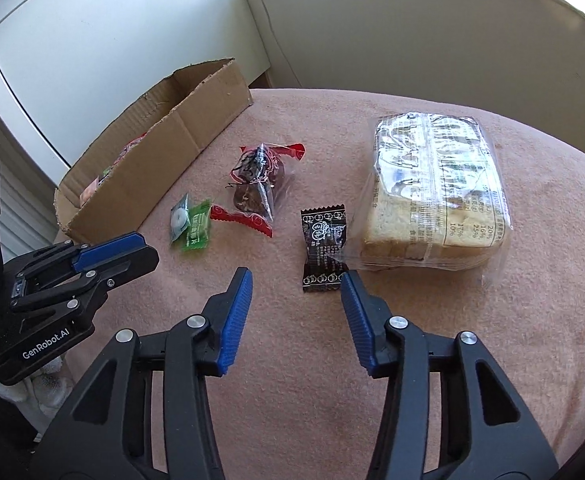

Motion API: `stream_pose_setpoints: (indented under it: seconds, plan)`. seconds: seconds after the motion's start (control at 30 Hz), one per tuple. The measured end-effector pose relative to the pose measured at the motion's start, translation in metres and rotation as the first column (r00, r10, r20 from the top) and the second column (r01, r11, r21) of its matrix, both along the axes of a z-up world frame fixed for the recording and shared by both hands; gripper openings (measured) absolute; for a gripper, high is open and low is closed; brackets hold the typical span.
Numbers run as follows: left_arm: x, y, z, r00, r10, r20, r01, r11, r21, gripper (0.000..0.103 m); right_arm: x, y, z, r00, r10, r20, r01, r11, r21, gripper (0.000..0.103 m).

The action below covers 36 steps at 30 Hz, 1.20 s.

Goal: Organize snacks
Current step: 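Move both open grippers back toward the remaining snacks on the table, then grasp the light green candy with the left gripper while the right gripper grasps the black candy packet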

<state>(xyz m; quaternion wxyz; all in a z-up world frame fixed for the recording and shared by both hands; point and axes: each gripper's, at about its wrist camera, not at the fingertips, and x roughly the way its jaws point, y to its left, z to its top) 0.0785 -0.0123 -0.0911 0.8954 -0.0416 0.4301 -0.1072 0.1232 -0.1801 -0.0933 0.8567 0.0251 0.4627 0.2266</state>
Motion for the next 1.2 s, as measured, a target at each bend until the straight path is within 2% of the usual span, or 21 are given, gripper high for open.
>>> stream_pose_setpoints:
  seconds: [0.23,0.5,0.6,0.67,0.8,1.03,1.2]
  plan:
    - [0.016,-0.014,-0.007,1.000,0.008,-0.017,-0.008,0.999,0.034,0.021,0.007,0.001,-0.002,1.000,0.005,0.012,-0.005,1.000,-0.024,0.048]
    - [0.029,-0.010,-0.018,0.998,0.047,-0.041,-0.046,0.998,0.036,0.024,0.017,0.005,-0.005,1.000,0.005,0.012,-0.004,0.999,-0.032,0.048]
    - [0.031,-0.014,-0.020,0.998,0.041,-0.045,-0.039,0.999,0.034,0.032,0.020,0.007,-0.008,1.000,0.007,0.007,-0.007,0.999,-0.039,0.048]
    - [0.032,-0.019,-0.020,0.999,0.028,-0.046,-0.027,0.999,0.026,0.044,0.022,0.011,-0.009,1.000,0.011,0.012,-0.010,0.999,-0.049,0.048]
    - [0.037,-0.028,-0.020,0.999,0.028,-0.042,-0.026,0.999,0.045,0.051,0.024,0.012,-0.011,1.000,0.012,0.016,-0.012,0.998,-0.057,0.048]
    - [0.047,-0.034,-0.022,0.999,0.011,-0.035,-0.008,0.996,0.094,0.050,0.026,0.012,-0.012,1.000,0.009,0.019,-0.008,0.999,-0.051,0.046]
    - [0.050,-0.036,-0.023,1.000,0.007,-0.022,-0.004,0.991,0.133,0.034,0.026,0.010,-0.013,1.000,0.008,0.019,-0.008,0.999,-0.038,0.045]
